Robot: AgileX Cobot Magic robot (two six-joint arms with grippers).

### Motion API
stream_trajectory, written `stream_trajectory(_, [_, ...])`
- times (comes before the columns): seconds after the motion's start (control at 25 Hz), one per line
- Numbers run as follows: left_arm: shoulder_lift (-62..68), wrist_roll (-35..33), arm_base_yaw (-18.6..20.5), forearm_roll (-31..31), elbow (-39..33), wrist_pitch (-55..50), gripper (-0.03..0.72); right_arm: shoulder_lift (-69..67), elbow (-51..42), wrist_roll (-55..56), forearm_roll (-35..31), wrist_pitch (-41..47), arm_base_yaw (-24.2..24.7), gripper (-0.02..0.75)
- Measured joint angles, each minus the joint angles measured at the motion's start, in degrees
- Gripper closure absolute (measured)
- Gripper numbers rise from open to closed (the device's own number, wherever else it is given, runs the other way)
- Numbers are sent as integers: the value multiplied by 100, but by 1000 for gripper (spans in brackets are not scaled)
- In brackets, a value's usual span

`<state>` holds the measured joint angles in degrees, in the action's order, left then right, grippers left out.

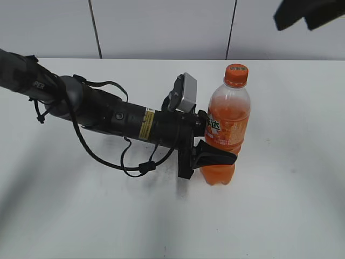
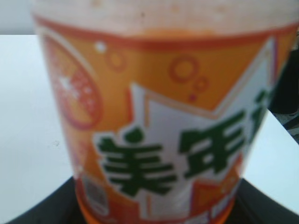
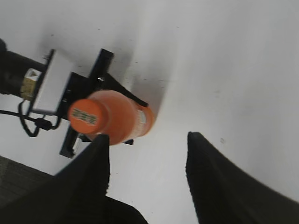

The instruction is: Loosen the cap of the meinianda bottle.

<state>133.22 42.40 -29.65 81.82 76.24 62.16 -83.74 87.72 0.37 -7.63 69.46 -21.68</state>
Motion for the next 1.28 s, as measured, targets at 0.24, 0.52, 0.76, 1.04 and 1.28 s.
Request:
stream_trajectory(0.24, [-9, 30, 0, 123, 17, -11, 290, -625, 347, 170, -41, 10, -653, 342])
stream_trajectory(0.52, [-16, 31, 0, 142, 17, -17, 290, -948, 318, 221, -145, 16, -739, 342])
stream_trajectory(0.76, [-39, 50, 0, 190, 17, -40, 290, -965, 29, 228, -173, 39, -739, 342])
stream_trajectory(1.04, [-39, 68, 0, 190, 17, -40, 290, -972, 10, 200, -207, 39, -746, 342])
stream_trajectory(1.28, [-39, 68, 0, 197, 17, -44, 290, -1120, 10, 151, -212, 39, -746, 342])
